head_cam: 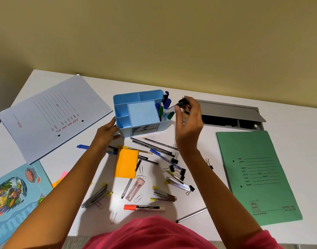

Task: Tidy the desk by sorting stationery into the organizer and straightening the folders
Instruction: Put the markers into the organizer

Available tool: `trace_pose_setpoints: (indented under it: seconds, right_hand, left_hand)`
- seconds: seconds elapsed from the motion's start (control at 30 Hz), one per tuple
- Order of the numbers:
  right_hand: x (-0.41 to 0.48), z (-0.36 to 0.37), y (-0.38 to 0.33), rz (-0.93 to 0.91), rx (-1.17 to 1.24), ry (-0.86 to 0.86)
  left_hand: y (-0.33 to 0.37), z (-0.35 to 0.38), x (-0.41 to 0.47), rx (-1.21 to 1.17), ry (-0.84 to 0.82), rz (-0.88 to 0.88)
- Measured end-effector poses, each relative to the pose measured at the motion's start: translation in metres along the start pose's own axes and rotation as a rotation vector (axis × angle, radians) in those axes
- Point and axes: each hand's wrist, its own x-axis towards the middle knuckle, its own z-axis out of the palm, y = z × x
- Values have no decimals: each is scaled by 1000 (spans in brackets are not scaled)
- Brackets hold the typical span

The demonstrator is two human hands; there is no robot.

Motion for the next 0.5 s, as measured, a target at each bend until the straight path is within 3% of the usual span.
trace_pose_setpoints:
  seconds: [0.13, 0.23, 0.5]
  right_hand:
    - [2, 17, 8, 142, -86, -175]
    - [-1, 25, 19, 145, -166, -238]
    - [0, 31, 42, 63, -378, -257]
  left_hand:
    - [-2, -9, 2, 29, -20, -22]
    - [-11, -25, 5, -34, 9, -104]
    - [-63, -63, 3, -144, 417, -127]
